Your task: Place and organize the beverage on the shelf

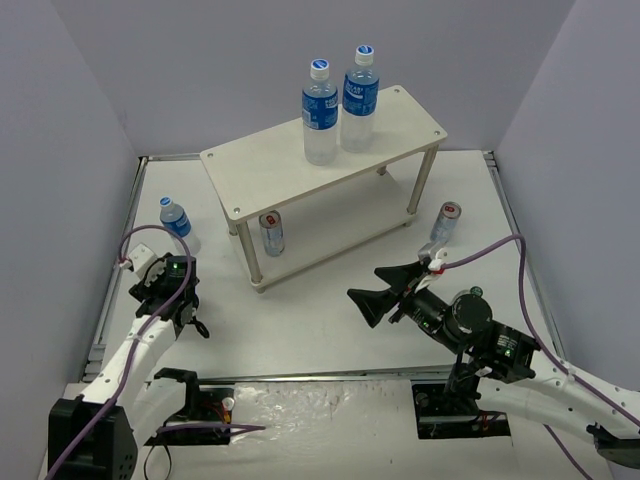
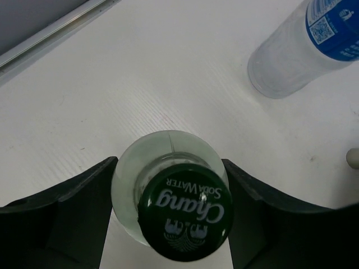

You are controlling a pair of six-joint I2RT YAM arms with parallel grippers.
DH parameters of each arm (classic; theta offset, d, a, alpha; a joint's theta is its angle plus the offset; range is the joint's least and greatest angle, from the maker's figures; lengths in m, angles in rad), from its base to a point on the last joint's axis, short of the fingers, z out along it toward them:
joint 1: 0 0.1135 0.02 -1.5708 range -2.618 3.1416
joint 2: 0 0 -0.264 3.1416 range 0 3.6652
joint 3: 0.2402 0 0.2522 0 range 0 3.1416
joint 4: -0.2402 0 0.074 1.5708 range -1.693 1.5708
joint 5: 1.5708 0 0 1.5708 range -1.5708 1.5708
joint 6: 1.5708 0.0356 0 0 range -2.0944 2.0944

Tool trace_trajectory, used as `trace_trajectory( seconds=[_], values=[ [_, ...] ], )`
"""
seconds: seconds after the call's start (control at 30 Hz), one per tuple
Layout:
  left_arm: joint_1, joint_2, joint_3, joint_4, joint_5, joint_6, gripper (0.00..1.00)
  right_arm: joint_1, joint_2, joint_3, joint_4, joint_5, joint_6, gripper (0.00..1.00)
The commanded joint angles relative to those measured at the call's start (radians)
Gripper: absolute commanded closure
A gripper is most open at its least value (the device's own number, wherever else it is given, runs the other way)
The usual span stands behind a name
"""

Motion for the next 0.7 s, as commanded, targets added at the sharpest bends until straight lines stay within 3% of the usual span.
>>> trace_trajectory(
  seconds=[0.0,0.23,0.53,0.67],
  values=[
    [-0.041,-0.021,0.02,-0.021,0.12,0.017,0.98,0.007,0.008,0.011,0.027,0.028,-0.002,0.22],
    [-0.18,-0.129,0.023,-0.113,0.104,0.021,0.98,0.007,0.078,0.046,0.023,0.029,0.001,0.21],
    [-0.273,-0.179,0.042,-0.205,0.19,0.031,0.98,0.007,0.074,0.072,-0.004,0.046,0.019,0.22],
    [-0.397,-0.184,0.034,-0.216,0.209,0.02,0.98,0.007,0.077,0.098,-0.031,0.049,0.019,0.22]
  ],
)
